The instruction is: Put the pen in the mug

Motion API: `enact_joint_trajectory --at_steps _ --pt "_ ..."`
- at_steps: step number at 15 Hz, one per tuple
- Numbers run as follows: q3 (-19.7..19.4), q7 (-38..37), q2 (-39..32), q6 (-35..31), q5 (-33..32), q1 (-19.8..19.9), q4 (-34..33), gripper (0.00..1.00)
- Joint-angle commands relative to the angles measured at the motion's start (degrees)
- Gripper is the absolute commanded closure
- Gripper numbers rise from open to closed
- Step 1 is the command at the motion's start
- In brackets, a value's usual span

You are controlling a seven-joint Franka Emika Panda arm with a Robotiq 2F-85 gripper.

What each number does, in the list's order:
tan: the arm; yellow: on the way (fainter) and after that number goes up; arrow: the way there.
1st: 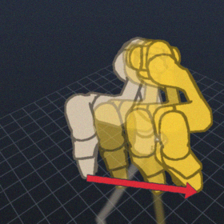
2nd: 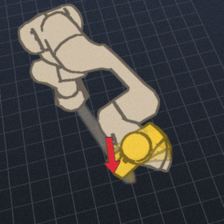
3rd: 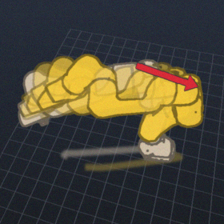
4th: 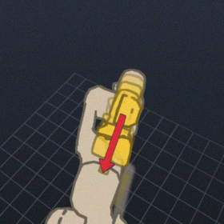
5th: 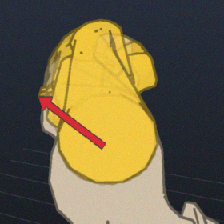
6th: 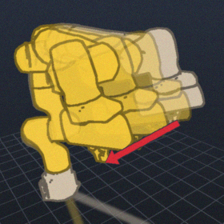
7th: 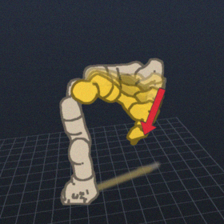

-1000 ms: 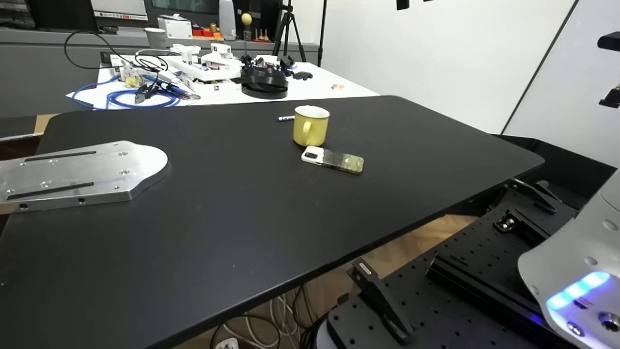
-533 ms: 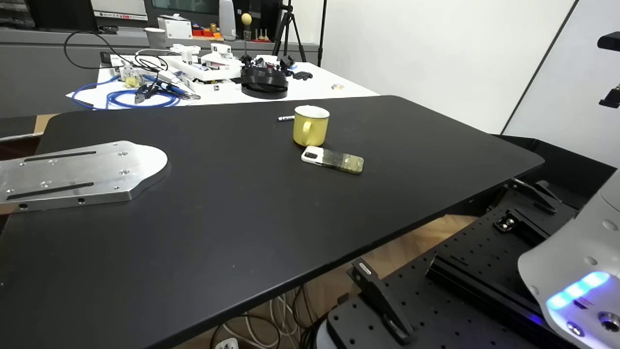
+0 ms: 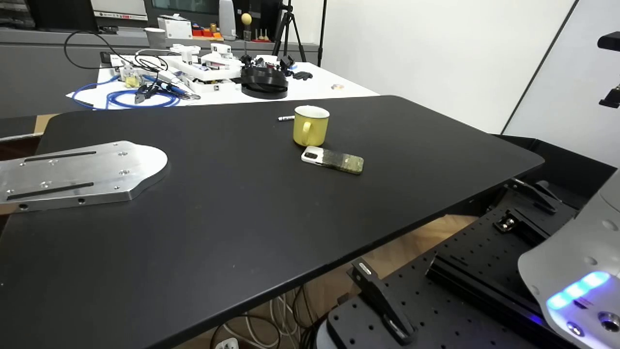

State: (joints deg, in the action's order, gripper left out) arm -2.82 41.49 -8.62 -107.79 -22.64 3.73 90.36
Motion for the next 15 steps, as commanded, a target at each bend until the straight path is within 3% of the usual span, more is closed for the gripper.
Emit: enact_joint_trajectory --at_steps 1,6,12,13,15 --pt "0.56 11.97 -10.24 2.36 -1.41 0.15 -14.18 0.00" --pt "2.88 27.45 -21.04 1.14 0.51 -0.85 -27.85 0.00" --pt "7.57 44.46 -25.78 -1.61 4.58 -1.18 -33.37 0.00" --pt "5.88 39.35 -23.44 -1.92 3.02 -1.95 -29.19 0.00" --pt "6.16 39.94 -23.86 -1.93 3.23 -2.15 -29.31 0.00"
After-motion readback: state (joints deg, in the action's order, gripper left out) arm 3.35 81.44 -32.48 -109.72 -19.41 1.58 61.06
